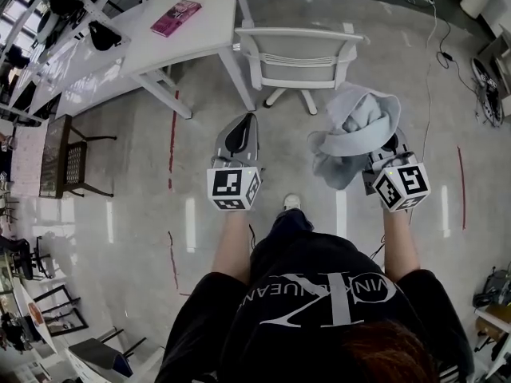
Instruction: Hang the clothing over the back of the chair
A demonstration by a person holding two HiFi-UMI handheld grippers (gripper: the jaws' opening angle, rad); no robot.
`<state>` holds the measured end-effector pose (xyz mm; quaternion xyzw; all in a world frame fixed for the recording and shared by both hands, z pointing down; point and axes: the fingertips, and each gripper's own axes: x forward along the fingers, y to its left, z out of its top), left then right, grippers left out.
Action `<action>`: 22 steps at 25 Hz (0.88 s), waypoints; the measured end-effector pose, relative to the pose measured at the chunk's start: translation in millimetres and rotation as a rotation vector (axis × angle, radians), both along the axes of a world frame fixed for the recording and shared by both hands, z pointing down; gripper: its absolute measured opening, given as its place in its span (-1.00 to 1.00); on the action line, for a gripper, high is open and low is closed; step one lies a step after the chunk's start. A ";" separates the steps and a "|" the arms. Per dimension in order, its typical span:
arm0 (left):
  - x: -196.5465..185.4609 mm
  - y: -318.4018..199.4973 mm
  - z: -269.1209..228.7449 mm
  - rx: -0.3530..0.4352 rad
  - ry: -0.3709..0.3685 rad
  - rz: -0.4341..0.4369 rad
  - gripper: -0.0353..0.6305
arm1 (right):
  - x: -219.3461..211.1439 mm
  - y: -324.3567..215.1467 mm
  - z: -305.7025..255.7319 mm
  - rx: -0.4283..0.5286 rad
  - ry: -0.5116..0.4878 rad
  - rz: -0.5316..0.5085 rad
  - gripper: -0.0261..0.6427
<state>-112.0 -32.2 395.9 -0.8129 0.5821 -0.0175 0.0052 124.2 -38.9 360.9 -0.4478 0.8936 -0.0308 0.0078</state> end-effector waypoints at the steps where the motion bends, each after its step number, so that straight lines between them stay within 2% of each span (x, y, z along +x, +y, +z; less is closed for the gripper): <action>1: -3.2 -11.1 -0.1 -0.001 0.000 0.005 -0.86 | -3.4 -9.3 -0.2 0.000 -0.001 -0.001 -0.76; 12: -27.2 -114.0 2.6 0.007 0.004 0.066 -0.86 | -32.3 -93.6 -1.7 0.017 -0.020 0.041 -0.76; 22: -17.1 -175.6 4.7 -0.007 0.025 0.099 -0.86 | -35.4 -165.8 -22.2 0.026 -0.025 0.071 -0.76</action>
